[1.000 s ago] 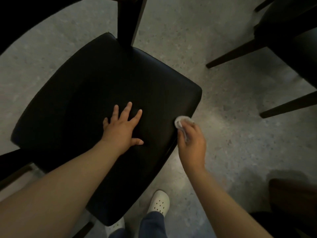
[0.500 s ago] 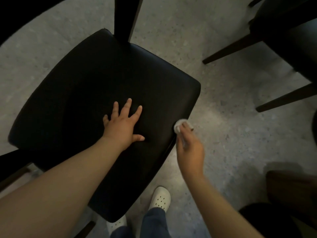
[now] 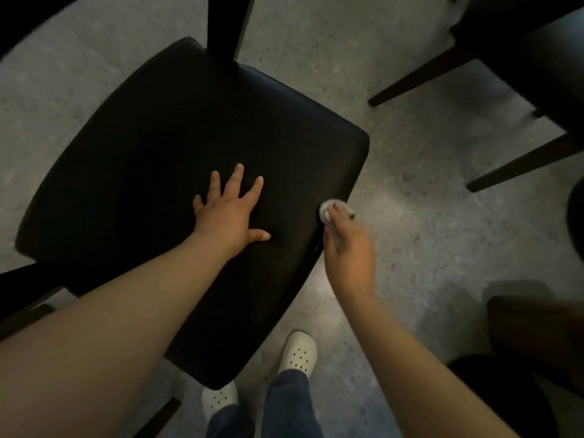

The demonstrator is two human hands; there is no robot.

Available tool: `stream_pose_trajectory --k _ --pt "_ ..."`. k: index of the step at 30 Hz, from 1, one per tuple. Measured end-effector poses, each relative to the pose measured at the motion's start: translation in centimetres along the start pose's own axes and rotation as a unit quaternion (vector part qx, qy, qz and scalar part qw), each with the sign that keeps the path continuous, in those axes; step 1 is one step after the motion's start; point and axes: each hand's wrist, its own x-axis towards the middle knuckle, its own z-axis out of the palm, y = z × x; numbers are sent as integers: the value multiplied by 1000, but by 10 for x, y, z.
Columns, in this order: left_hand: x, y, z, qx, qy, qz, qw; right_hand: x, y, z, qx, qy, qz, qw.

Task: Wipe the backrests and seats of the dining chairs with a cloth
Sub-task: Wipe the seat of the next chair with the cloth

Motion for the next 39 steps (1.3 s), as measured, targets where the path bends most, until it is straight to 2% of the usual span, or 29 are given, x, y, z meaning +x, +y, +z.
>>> stream_pose_trajectory --k 6,9,11,14,19,21,24,28,32,36,39 --pt "-38 3 5 -62 33 3 998 -66 10 1 37 -49 -18 998" --pt "-72 -4 16 -88 45 16 995 -44 13 -8 53 -3 11 999" --pt "-92 -10 26 -71 35 20 997 -21 11 -8 48 22 17 998" --pt "-105 -21 37 -39 4 19 999 -18 7 2 34 6 23 999" --pt "-103 -31 47 -16 -7 28 999 -98 11 16 -4 -41 -21 999" --pt "-100 -32 49 -13 -3 33 999 -110 12 14 -9 -32 -23 999" --pt "-100 -32 53 3 8 34 999 -82 4 7 10 29 -17 999" --pt "-101 -33 54 8 11 34 999 -37 -7 15 -12 17 -11 1000" --pt "-100 -33 53 9 14 31 999 -98 -2 29 -14 2 -31 999" --pt "-100 -33 54 12 22 34 999 -161 11 30 29 -78 -22 996" --pt "-99 -36 56 8 27 43 999 -147 15 18 53 -15 29 998"
